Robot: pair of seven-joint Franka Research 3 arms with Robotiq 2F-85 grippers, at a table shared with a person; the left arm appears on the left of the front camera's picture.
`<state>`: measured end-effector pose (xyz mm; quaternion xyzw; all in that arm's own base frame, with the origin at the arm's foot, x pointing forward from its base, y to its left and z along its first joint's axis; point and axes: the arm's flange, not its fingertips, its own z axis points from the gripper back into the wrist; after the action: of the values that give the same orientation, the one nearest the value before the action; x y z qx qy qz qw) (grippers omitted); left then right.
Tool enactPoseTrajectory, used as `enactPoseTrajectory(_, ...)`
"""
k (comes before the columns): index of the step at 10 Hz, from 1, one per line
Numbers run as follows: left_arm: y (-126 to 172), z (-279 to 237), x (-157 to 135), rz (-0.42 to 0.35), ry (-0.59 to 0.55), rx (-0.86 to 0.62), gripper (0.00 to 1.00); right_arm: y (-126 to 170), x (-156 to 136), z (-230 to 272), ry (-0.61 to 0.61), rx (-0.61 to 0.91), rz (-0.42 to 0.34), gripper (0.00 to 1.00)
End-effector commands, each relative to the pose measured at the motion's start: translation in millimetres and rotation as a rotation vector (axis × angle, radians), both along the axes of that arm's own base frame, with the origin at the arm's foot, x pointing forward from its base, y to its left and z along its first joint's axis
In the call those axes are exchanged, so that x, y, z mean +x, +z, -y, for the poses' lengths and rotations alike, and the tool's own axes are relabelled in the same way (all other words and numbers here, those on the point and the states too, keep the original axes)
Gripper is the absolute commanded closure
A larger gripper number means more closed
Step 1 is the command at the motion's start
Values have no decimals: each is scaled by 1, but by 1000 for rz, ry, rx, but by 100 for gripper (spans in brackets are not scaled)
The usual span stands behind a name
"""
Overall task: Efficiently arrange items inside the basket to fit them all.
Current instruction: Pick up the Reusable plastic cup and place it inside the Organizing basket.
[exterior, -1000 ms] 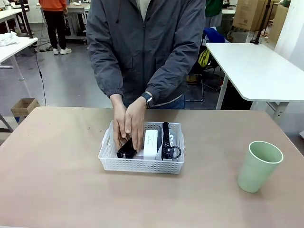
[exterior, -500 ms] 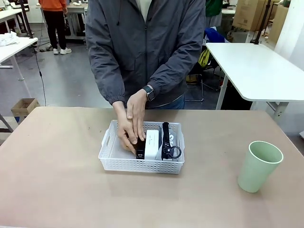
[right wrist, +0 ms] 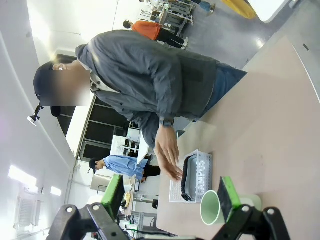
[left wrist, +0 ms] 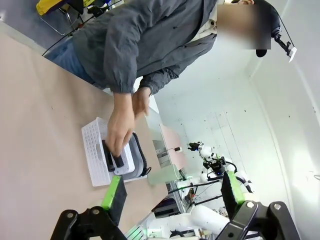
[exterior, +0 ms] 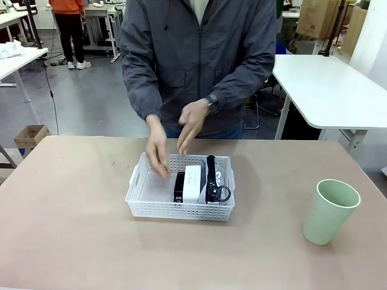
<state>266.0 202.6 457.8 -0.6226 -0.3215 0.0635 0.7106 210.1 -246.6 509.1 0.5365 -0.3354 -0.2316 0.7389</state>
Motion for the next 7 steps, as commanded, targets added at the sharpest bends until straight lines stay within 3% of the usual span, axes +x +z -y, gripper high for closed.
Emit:
enactPoseTrajectory(1, 4, 2, 0, 9, 7, -28, 0, 0, 2, 1, -1, -1, 40, 0)
enactPoseTrajectory(4, 4, 2, 0, 9, 7, -28, 0, 0, 2, 1, -1, -1, 40, 0)
enactPoseTrajectory(5, 4, 2, 0, 9, 7, -28, 0, 0, 0, 0, 0, 0, 0, 0)
enactPoseTrajectory(7, 4, 2, 0, 9, 7, -28, 0, -18, -1, -23, 195, -161, -63, 0)
